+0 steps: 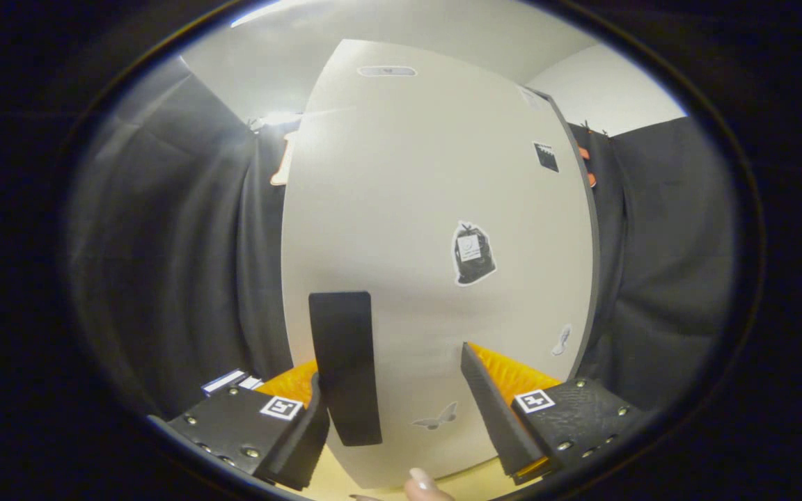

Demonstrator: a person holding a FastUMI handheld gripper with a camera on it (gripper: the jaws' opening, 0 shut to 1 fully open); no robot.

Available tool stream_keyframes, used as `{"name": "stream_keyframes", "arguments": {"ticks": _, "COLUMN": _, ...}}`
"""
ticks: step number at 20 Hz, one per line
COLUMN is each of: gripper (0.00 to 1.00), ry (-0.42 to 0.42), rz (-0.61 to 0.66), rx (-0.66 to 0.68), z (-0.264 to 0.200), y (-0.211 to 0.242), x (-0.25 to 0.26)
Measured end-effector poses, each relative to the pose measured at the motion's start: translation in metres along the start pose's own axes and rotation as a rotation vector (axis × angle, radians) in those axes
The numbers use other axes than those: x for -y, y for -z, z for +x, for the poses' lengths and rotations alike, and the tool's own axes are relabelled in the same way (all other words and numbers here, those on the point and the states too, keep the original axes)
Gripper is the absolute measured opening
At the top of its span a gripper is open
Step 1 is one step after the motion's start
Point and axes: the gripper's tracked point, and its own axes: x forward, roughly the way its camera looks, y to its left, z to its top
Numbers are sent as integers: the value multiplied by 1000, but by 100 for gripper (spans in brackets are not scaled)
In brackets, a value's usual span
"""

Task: Open the shoe cabinet door, grab the shoes and put them into the shoe cabinet, then close the shoe cabinet door.

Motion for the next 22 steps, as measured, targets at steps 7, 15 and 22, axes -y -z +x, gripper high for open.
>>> {"name": "stream_keyframes", "arguments": {"ticks": 7, "gripper": 98, "ry": -35, "rz": 6, "rx": 17, "z": 10, "y": 4, "x": -5}}
{"name": "stream_keyframes", "arguments": {"ticks": 15, "gripper": 98, "ry": -84, "rz": 4, "rx": 10, "z": 17, "y": 10, "x": -15}}
{"name": "stream_keyframes", "arguments": {"ticks": 22, "gripper": 99, "ry": -64, "rz": -12, "rx": 15, "z": 24, "y": 12, "x": -14}}
